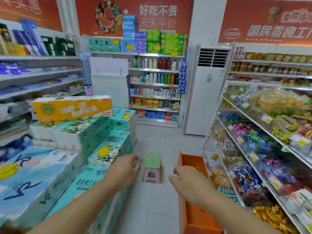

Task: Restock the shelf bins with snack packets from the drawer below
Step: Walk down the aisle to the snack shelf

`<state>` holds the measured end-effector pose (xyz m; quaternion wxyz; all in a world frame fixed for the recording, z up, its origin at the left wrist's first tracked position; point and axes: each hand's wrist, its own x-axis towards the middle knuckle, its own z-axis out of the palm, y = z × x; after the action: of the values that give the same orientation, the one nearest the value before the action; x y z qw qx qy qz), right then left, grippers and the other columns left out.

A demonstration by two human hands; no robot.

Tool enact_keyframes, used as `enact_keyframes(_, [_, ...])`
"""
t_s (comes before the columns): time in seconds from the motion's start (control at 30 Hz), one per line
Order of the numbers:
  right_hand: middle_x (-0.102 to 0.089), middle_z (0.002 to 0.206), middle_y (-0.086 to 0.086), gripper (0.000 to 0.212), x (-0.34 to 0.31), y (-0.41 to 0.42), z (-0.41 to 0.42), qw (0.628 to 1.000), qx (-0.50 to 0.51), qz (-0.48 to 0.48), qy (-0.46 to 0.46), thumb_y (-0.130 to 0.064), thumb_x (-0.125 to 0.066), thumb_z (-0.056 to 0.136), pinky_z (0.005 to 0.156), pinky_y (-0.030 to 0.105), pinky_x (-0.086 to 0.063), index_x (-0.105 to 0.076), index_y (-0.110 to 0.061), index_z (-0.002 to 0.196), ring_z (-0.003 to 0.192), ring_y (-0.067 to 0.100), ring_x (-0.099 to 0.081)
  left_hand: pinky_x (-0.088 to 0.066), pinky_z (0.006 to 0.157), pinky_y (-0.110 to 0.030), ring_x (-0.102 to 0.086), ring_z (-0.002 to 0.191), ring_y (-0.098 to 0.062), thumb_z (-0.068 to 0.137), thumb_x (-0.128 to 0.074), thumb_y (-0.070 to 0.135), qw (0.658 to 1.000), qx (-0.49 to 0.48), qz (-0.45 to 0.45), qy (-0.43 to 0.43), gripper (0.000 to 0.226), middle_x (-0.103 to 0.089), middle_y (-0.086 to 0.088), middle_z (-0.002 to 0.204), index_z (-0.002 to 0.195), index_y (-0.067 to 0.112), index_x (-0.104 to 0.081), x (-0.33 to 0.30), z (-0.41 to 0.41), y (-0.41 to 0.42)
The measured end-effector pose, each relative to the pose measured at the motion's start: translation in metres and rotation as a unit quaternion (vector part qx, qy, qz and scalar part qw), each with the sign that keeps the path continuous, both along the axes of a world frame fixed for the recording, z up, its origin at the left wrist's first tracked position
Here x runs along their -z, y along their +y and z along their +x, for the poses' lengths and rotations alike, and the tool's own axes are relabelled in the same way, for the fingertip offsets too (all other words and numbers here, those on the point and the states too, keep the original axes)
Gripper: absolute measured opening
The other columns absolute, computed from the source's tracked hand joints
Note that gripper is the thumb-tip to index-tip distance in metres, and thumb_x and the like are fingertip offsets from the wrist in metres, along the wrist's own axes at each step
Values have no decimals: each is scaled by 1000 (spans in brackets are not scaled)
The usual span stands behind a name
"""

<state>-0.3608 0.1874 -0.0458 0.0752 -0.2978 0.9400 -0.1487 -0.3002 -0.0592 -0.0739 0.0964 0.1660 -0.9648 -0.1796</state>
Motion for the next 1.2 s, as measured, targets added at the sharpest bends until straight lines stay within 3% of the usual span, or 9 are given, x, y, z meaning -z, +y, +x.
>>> enact_keyframes(0.37, [-64, 112, 2, 38, 25, -67, -155, 999, -23, 29, -21, -48, -36, 103, 86, 45, -57, -61, -21, 115, 99, 23, -62, -50, 98, -36, -59, 119, -18, 102, -42, 47, 999, -35, -1, -15, 41, -64, 3, 133, 132, 25, -61, 17, -136, -53])
enact_keyframes(0.57, [-63, 116, 2, 40, 34, -123, -235, 999, 0, 39, -23, -50, -37, 104, 85, 45, -56, -61, -21, 119, 102, 25, -62, -52, 100, -36, -61, 121, -19, 103, -43, 46, 1000, -1, 4, -19, 43, -63, 2, 137, 136, 24, -60, 33, -230, -114])
enact_keyframes(0.87, [-65, 105, 1, 38, 35, -176, -343, 997, 55, 31, -47, -49, -38, 102, 85, 47, -56, -62, -19, 107, 94, 24, -63, -53, 96, -35, -63, 117, -18, 101, -46, 50, 998, 45, 9, -35, 42, -65, 4, 136, 133, 28, -61, 41, -364, -175])
enact_keyframes(1.2, [-63, 116, 3, 40, 73, -203, -509, 997, 40, 31, -66, -49, -38, 104, 86, 43, -55, -60, -19, 118, 101, 23, -60, -51, 99, -35, -61, 120, -16, 103, -47, 45, 997, 40, 8, -65, 40, -64, 5, 138, 136, 26, -61, 70, -516, -196])
